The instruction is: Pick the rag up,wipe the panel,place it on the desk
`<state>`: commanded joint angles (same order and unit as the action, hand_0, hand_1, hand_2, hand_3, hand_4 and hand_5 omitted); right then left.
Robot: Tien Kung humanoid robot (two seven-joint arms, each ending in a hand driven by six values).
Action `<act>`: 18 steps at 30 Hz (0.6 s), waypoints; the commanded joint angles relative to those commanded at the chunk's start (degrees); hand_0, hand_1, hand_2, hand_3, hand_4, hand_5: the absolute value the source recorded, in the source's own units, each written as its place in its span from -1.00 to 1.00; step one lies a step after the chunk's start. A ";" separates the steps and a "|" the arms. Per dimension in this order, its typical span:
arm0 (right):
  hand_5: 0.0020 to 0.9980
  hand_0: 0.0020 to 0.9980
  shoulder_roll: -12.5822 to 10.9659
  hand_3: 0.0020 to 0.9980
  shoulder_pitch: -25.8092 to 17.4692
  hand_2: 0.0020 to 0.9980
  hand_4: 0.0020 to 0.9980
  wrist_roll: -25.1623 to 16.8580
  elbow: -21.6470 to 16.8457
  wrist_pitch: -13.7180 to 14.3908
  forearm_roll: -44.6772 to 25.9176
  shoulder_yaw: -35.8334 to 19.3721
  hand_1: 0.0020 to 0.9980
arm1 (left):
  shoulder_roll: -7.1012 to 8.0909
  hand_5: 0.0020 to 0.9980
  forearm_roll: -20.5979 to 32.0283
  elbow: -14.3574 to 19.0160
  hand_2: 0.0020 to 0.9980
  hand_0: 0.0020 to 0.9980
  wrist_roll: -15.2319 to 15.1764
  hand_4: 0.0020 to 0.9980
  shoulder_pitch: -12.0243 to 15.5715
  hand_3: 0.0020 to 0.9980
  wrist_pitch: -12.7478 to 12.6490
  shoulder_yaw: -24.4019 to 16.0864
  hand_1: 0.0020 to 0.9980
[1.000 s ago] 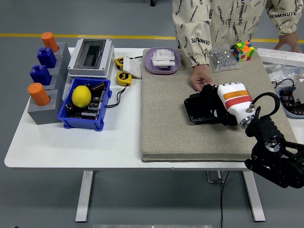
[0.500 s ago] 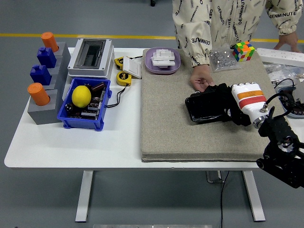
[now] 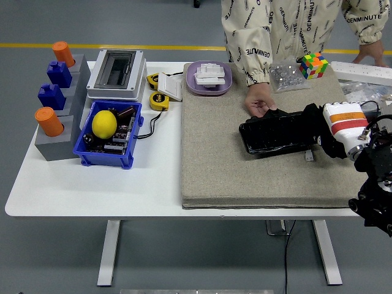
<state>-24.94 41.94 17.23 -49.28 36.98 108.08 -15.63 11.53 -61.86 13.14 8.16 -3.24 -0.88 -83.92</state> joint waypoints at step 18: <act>-0.93 -0.39 -1.63 -0.07 -0.74 -0.12 0.92 -0.15 0.92 0.00 0.60 -0.76 -0.17 | -0.18 -0.12 0.06 -0.01 0.31 0.22 -0.02 0.26 0.01 0.13 -0.02 -0.20 0.28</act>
<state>-26.57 41.19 17.08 -48.36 36.98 108.68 -16.39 11.35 -61.80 13.13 8.13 -3.23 -0.89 -84.12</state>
